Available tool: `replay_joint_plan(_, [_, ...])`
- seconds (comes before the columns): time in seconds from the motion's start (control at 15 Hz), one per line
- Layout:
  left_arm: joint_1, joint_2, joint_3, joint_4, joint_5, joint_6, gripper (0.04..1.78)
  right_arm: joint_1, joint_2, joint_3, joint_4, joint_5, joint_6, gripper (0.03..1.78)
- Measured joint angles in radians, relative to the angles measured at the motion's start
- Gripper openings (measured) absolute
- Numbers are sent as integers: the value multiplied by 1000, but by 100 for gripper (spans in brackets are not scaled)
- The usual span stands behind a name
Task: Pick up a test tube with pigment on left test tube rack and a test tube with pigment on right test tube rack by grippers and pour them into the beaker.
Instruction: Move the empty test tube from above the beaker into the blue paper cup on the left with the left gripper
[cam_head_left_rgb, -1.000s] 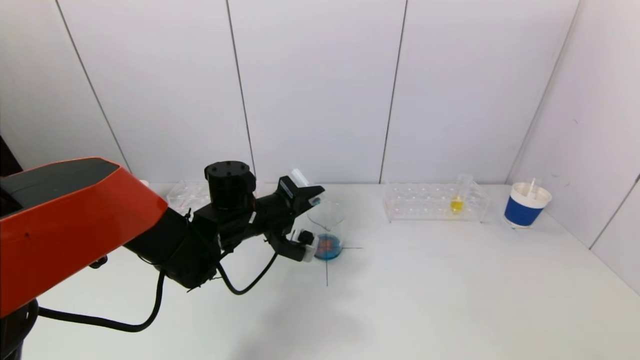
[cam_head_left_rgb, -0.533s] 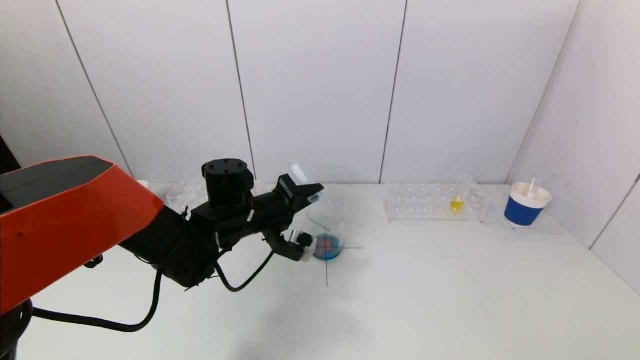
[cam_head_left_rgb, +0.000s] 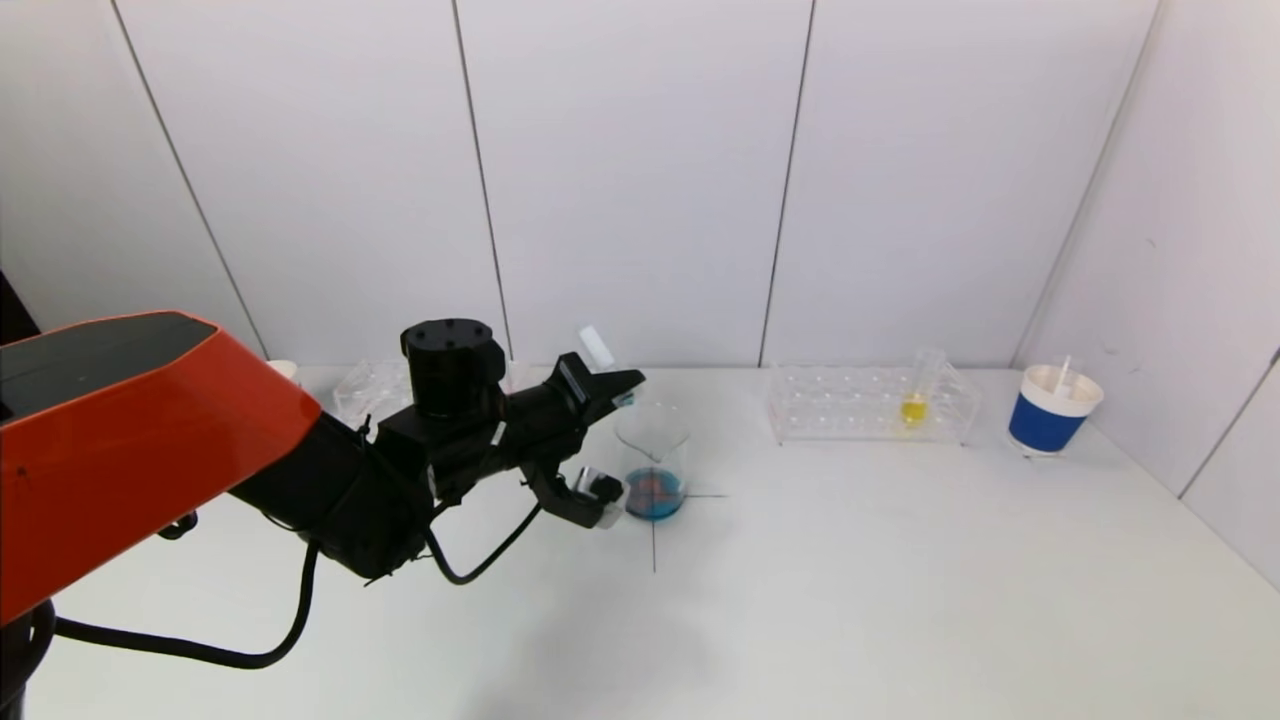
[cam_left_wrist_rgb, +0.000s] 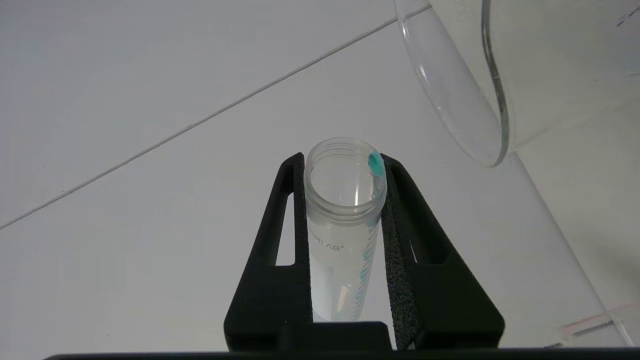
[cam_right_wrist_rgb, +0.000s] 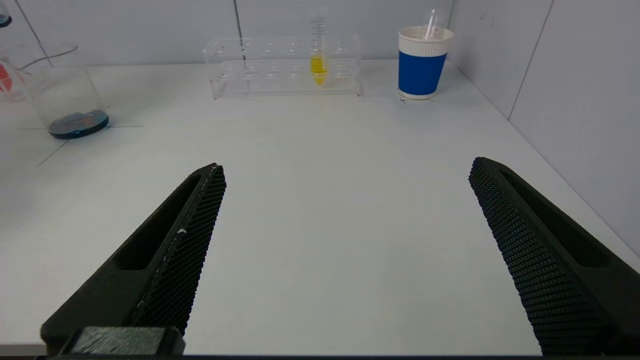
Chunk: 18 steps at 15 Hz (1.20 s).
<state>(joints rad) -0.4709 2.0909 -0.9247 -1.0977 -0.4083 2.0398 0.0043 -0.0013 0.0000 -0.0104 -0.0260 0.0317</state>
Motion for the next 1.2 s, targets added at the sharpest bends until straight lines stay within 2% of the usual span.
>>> replay_joint_plan(0.4, [-1, -1, 17, -1, 18, 73, 44, 0, 0, 0, 0, 0, 0, 177])
replay_joint_plan(0.93, [-4, -4, 13, -4, 21, 64, 44, 0, 0, 0, 0, 0, 0, 177])
replay_joint_plan(1.07, [-3, -19, 11, -1, 23, 14, 44, 0, 0, 0, 0, 0, 0, 177])
replay_joint_plan(1.2, [-3, -43, 18, -4, 44, -108, 44, 0, 0, 0, 0, 0, 0, 177])
